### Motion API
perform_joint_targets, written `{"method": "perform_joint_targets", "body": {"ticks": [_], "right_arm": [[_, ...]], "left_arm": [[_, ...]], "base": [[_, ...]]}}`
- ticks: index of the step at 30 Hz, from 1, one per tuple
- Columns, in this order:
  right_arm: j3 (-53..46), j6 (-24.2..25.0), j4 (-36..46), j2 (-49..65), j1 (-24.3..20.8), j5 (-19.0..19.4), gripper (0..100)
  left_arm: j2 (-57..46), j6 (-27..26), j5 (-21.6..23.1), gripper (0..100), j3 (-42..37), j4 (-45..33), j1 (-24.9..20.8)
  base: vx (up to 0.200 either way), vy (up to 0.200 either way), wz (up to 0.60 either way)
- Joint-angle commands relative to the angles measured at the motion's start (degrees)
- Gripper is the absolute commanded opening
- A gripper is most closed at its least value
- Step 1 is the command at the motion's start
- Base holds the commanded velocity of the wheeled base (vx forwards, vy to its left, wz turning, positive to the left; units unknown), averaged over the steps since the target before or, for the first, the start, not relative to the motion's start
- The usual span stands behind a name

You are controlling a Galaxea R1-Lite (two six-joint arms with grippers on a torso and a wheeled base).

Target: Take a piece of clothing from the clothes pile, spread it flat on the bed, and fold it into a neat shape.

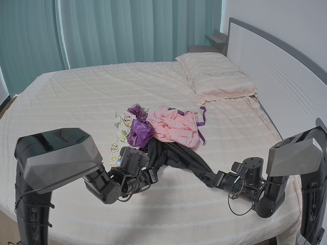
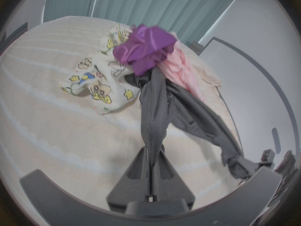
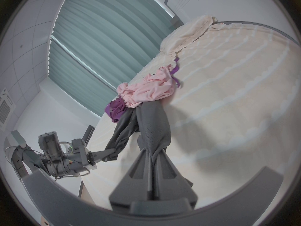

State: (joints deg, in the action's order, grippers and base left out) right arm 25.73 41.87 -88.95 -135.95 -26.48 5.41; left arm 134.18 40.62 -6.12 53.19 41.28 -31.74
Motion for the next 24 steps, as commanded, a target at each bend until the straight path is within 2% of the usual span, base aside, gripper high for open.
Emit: {"method": "perform_joint_targets", "body": {"ticks": [1, 6, 7, 10, 16, 22, 24], "right_arm": [[-0.95, 0.05, -0.61, 5.52, -5.34, -0.4, 0], [-0.51, 0.58, -0.61, 14.4, -7.45, -0.58, 0], [-0.33, 0.58, -0.61, 19.23, -7.62, -0.49, 0], [1.51, 0.84, -0.61, 26.79, -7.45, -0.23, 0], [4.76, 4.36, -0.61, 41.2, -5.34, 0.3, 0], [3.71, 6.2, -0.61, 45.16, -2.35, 1.97, 0], [0.19, 9.63, -0.61, 42.35, -2.26, 2.32, 0]], "left_arm": [[-14.56, 3.33, 0.32, 0, -7.48, 0.21, -1.3], [-22.74, 5.96, 0.23, 0, -9.07, 0.21, -2.62], [-26.96, 6.14, 0.23, 0, -9.42, 0.12, -3.15], [-33.2, 6.05, 0.14, 0, -9.77, 0.12, -4.47], [-46.55, 5.96, 0.14, 0, -9.68, 0.12, -5.87], [-51.92, 6.31, -0.03, 0, -9.86, -0.23, -3.32], [-51.04, 9.48, 0.14, 0, -13.55, 0.12, -0.95]], "base": [[0.0, 0.0, 0.0], [0.0, 0.0, 0.0], [0.0, 0.0, 0.0], [0.0, 0.0, 0.0], [0.0, 0.0, 0.0], [0.0, 0.0, 0.0], [0.0, 0.0, 0.0]]}}
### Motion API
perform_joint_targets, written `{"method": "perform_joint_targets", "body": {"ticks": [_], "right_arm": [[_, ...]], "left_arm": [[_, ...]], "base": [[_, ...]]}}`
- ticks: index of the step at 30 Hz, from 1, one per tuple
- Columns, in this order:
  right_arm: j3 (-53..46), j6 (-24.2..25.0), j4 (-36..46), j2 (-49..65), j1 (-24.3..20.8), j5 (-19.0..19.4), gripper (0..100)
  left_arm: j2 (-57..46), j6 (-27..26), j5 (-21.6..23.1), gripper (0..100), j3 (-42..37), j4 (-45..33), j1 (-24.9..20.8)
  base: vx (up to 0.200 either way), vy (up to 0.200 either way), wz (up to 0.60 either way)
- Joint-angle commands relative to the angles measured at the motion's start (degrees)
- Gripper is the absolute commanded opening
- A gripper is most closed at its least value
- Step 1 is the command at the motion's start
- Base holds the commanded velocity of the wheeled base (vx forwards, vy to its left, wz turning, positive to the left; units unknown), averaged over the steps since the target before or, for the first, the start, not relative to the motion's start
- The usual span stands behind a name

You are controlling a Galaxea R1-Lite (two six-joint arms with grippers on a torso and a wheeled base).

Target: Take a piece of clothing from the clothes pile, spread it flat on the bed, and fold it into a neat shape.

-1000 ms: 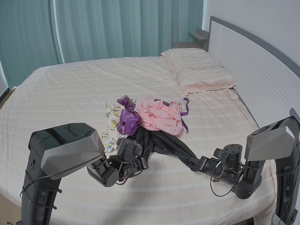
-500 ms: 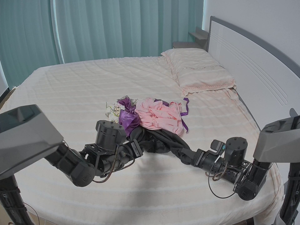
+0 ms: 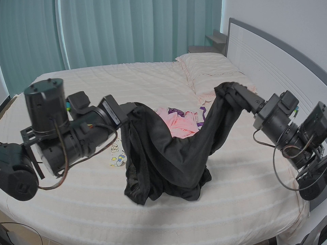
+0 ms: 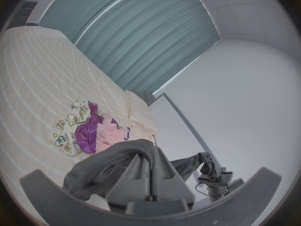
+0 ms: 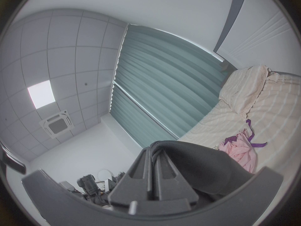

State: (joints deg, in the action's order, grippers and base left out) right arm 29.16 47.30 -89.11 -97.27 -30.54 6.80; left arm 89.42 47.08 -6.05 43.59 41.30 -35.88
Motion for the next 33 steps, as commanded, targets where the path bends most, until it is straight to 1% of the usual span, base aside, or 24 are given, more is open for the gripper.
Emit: {"method": "perform_joint_targets", "body": {"ticks": [1, 3, 6, 10, 13, 14, 15, 17, 18, 21, 33], "right_arm": [[-4.11, 4.91, -0.45, 2.17, 1.8, 0.93, 0], [-4.64, 5.0, -0.45, -1.61, 1.8, 1.28, 0], [-5.25, 4.91, -0.45, -5.65, 1.09, 1.2, 0], [-6.48, 5.26, -0.45, -7.15, 0.48, 1.2, 0], [-7.19, 4.91, -0.45, -7.85, 0.48, 1.2, 0], [-7.36, 4.73, -0.45, -8.2, 0.39, 0.58, 0], [-7.36, 4.73, -0.45, -8.2, 0.39, 0.58, 0], [-7.45, 4.73, -0.45, -8.2, 0.39, 0.58, 0], [-7.89, 4.91, -0.45, -8.29, 0.74, 0.58, 0], [-8.95, 4.82, -0.45, -8.46, 0.83, 0.49, 0], [-10.18, 4.82, -0.45, -8.02, 0.39, 0.49, 0]], "left_arm": [[-5.31, 4.16, 0.07, 0, -4.92, 0.09, 3.45], [-2.76, 6.09, -0.11, 0, -6.24, 0.09, 3.62], [-0.82, 6.62, -0.19, 0, -8.7, 0.18, 3.62], [0.93, 6.88, -0.19, 0, -10.11, 0.18, 3.62], [0.93, 8.91, 0.07, 0, -12.04, 0.53, 4.15], [1.29, 11.81, 0.69, 0, -13.53, 2.82, 4.85], [1.64, 12.69, 1.04, 0, -14.15, 3.87, 5.03], [1.81, 12.95, 1.21, 0, -14.41, 4.4, 5.03], [2.52, 13.48, 2.44, 0, -17.31, 8.53, 5.29], [3.13, 13.39, 3.32, 0, -19.6, 11.43, 5.2], [3.48, 13.56, 3.41, 0, -20.74, 11.08, 5.73]], "base": [[0.0, 0.0, 0.0], [0.0, 0.0, 0.0], [0.0, 0.0, 0.0], [0.0, 0.0, 0.0], [0.0, 0.0, 0.0], [0.0, 0.0, 0.0], [0.0, 0.0, 0.0], [0.0, 0.0, 0.0], [0.0, 0.0, 0.0], [0.0, 0.0, 0.0], [-0.2, 0.0, 0.0]]}}
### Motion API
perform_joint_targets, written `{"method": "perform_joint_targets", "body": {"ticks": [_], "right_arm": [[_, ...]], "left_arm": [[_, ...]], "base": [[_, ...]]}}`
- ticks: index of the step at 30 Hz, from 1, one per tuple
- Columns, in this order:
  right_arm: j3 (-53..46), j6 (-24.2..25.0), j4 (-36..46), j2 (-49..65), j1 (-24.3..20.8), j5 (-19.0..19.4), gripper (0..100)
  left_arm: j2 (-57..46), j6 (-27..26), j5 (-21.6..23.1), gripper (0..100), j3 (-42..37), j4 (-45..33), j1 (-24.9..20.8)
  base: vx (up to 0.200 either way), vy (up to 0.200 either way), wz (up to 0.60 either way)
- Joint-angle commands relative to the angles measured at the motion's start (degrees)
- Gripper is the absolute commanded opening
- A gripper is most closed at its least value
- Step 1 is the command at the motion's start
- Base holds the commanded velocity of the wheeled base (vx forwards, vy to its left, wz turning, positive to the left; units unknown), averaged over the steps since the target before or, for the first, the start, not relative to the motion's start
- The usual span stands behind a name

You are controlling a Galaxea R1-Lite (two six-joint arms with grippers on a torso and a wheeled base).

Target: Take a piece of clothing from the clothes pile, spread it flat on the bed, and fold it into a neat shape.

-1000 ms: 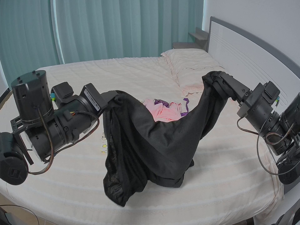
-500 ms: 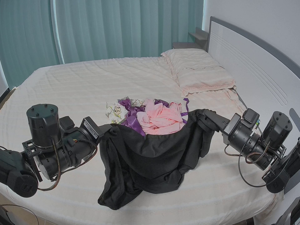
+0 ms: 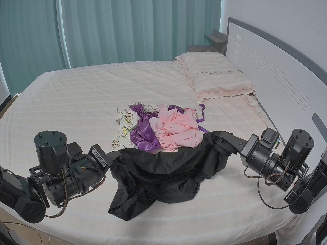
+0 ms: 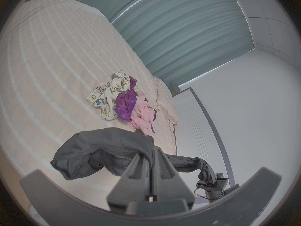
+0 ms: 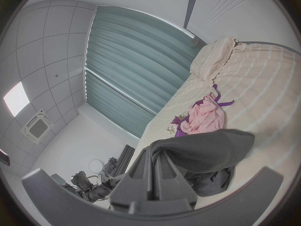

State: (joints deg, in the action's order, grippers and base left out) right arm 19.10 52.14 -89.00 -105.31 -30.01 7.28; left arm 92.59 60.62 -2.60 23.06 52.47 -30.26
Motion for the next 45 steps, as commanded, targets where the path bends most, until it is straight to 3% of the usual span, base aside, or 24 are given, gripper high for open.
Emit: {"method": "perform_joint_targets", "body": {"ticks": [1, 15, 45], "right_arm": [[-0.12, -0.02, -0.56, 0.02, -0.13, 0.02, 0], [-0.03, 0.07, -0.56, -0.24, -0.13, 0.02, 0], [0.06, -0.9, -0.56, 0.64, -1.19, -1.39, 0]], "left_arm": [[0.4, 0.02, -0.04, 0, -0.21, -0.09, 0.2], [-0.13, 3.01, 0.49, 0, 0.23, 0.35, 2.48], [-3.47, 2.83, 0.49, 0, -0.13, -0.09, 2.4]], "base": [[0.0, 0.0, 0.0], [0.0, 0.0, 0.0], [0.0, 0.2, 0.0]]}}
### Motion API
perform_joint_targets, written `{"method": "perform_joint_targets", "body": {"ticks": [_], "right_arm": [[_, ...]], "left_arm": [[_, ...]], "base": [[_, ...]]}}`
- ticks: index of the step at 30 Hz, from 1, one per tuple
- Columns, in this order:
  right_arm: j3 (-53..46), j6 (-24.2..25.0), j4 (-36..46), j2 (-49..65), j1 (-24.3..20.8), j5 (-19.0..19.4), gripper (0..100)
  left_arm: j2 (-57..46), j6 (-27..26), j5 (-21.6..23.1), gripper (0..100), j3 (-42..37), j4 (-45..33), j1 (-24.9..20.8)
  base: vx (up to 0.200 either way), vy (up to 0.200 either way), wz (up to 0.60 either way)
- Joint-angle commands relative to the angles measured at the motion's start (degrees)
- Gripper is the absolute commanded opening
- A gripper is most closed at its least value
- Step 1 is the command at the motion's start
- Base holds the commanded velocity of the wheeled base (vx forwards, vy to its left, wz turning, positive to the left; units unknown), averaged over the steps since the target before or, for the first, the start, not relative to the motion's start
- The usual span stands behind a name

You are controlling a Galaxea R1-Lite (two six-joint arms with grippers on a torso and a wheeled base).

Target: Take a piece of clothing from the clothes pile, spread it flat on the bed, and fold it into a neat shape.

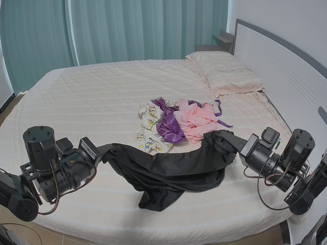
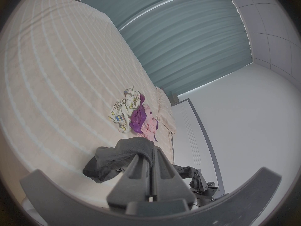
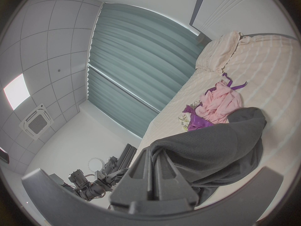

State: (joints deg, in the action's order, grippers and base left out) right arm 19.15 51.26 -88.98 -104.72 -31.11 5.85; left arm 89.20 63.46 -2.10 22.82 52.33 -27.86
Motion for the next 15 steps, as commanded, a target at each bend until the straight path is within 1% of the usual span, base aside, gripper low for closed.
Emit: {"method": "perform_joint_targets", "body": {"ticks": [1, 7, 15], "right_arm": [[0.01, -0.02, -0.58, 0.04, -0.09, 0.04, 0], [0.1, -0.02, -0.58, 0.13, -0.09, -0.23, 0], [-0.08, -0.02, -0.58, 1.36, -1.15, -0.4, 0]], "left_arm": [[-0.08, -0.01, -0.1, 0, 0.12, 0.05, -0.01], [-0.43, -0.18, -0.1, 0, 0.21, 0.05, 0.08], [-1.75, -0.18, -0.1, 0, 0.21, -0.13, 0.08]], "base": [[0.0, 0.2, 0.0], [0.0, 0.2, 0.0], [0.0, 0.2, 0.0]]}}
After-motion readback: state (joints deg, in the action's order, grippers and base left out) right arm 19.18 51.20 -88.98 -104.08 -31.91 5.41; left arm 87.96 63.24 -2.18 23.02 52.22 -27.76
